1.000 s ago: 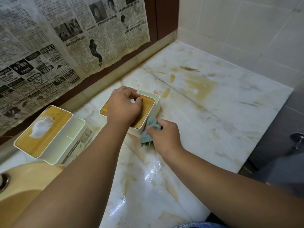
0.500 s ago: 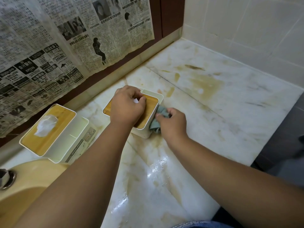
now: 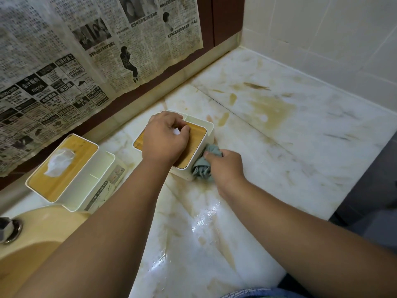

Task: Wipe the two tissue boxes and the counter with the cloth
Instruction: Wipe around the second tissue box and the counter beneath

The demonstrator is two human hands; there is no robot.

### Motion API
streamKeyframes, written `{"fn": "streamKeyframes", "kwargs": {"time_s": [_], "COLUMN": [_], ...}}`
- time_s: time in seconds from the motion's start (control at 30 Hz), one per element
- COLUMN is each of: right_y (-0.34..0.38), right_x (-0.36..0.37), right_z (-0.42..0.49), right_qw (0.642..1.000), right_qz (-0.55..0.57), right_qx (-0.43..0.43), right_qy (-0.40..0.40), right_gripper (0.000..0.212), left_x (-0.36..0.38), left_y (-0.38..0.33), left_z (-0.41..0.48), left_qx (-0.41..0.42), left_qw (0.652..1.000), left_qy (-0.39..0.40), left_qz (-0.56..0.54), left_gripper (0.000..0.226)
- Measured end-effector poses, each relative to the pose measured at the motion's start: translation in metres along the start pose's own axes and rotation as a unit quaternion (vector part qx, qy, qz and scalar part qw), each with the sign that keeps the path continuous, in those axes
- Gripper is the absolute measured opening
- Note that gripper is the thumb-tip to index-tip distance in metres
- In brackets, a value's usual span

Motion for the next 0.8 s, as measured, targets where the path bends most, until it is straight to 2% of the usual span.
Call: {"fn": "streamKeyframes", "kwargs": {"time_s": [0.1,0.23,0.33,0.6,0.8], "right_y": [0.011,0.017,0.006,-0.017,-0.012], "right_x": [-0.005,-0.008,0.001,0.016,0.015], "right_z": [0.024,0.042,0.035,-0.022,-0.025], "right_qw": [0.999,0.999,0.998,0.987,0.974], "right_qz": [0.015,-0.035,-0.020,0.032,0.096], "right_qx": [0.025,0.033,0.049,0.106,0.162], "right_qy": [-0.015,-0.007,0.023,0.113,0.125], "right_gripper": [0.015,0.022,0.032,0.032,0.013], "left_x": [0.000,0.000,0.000,0.000,0.000], "left_y": [0.000,-0.001,-0.001,0.000,0.000], "left_z": [0.000,-0.001,-0.001,-0.001,-0.001], "left_qx": [-0.001,-0.003,-0.004,-0.005,-0.001], "left_qw": [1.000,1.000,1.000,1.000,1.000], "left_qy": [0.000,0.002,0.003,0.005,0.009], "left_qz": [0.006,0.003,0.002,-0.020,-0.027], "left_gripper": [0.006,0.006,0.006,0.006,0.008]}}
Point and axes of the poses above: each hand's wrist, its own z-axis towards the middle knuckle, its own x-axis out of the palm, y = z × x, the point moved 8 cm from there along z, towards the middle knuckle, and after that the axes turned 11 degrees about -x, right-handed, at the moved point
